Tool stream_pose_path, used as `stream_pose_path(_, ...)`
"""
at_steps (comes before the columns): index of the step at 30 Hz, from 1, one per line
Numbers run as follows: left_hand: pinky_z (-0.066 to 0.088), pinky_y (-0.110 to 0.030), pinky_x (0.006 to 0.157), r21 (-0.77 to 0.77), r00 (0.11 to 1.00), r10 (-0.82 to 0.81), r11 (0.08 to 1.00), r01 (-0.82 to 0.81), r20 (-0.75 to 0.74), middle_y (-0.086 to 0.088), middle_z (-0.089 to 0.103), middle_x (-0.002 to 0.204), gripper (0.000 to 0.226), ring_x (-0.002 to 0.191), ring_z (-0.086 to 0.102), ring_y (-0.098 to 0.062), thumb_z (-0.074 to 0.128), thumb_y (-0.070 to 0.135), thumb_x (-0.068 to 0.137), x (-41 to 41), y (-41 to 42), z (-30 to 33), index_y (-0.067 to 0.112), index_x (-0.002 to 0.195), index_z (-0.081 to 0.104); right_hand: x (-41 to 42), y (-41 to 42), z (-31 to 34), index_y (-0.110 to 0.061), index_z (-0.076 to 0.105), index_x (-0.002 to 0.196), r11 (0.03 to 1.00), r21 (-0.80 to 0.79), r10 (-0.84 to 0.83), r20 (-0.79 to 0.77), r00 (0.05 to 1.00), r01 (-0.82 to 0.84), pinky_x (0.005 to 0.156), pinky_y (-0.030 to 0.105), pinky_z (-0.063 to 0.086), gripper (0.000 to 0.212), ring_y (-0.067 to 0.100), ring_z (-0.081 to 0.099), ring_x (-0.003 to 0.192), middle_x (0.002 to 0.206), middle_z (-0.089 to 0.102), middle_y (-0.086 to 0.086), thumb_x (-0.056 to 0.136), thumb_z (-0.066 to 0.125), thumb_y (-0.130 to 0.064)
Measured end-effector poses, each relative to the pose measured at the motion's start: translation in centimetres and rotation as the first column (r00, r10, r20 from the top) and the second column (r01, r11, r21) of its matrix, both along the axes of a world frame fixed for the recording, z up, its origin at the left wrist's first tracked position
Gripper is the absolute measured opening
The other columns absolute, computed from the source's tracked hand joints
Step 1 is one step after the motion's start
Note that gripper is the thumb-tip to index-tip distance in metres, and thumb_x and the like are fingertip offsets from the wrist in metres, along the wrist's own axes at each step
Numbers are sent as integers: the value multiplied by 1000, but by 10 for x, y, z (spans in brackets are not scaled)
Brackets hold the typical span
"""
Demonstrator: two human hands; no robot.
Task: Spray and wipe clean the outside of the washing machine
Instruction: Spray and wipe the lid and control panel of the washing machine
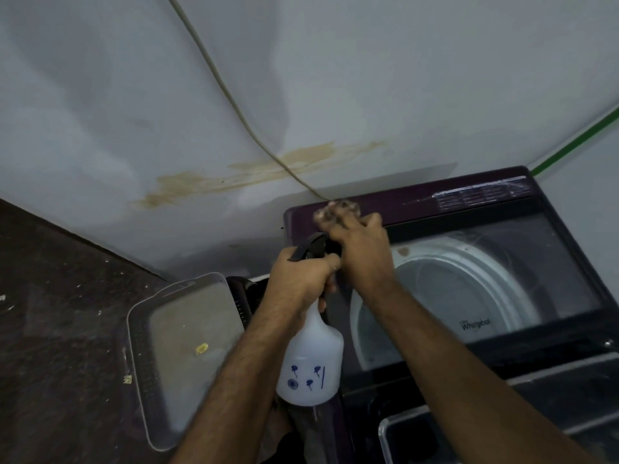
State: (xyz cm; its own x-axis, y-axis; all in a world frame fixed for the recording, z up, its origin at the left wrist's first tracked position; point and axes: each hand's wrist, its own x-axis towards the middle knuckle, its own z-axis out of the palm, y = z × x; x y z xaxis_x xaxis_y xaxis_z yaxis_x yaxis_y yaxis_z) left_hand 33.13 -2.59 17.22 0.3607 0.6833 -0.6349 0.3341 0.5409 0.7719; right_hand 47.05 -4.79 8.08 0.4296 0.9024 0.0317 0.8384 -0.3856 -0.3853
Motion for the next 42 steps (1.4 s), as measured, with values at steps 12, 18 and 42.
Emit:
stream_pose_path(12, 46, -25, 45, 1, 1000, -28, 1000, 28, -2, -4, 61, 60, 6, 65, 62, -20, 71, 10, 92, 37, -16, 7, 6, 88, 73, 30, -16, 8, -51, 52, 138, 980, 32, -182, -227, 957, 194, 98, 45, 48, 42, 28, 49, 106, 119, 44, 3, 97, 58, -47)
stream_pose_path(18, 42, -27, 46, -41, 999, -35, 999, 34, -25, -4, 58, 59, 9, 55, 57, -17, 73, 11, 89, 62, -24, 10, 8, 81, 70, 76, -65, -5, -51, 59, 136, 984, 65, -165, -41, 985, 168, 94, 26, 37, 40, 13, 34, 100, 144, 52, -7, 100, 43, -41)
stream_pose_path(42, 45, -27, 46, -29, 999, 43, 999, -43, -17, -4, 58, 63, 6, 58, 57, -16, 74, 7, 88, 153, -62, 4, 9, 85, 70, 179, -100, -2, -57, 57, 132, 962, 23, -271, 91, 958, 270, 79, 32, 41, 61, 15, 31, 91, 147, 53, -16, 95, 58, -9)
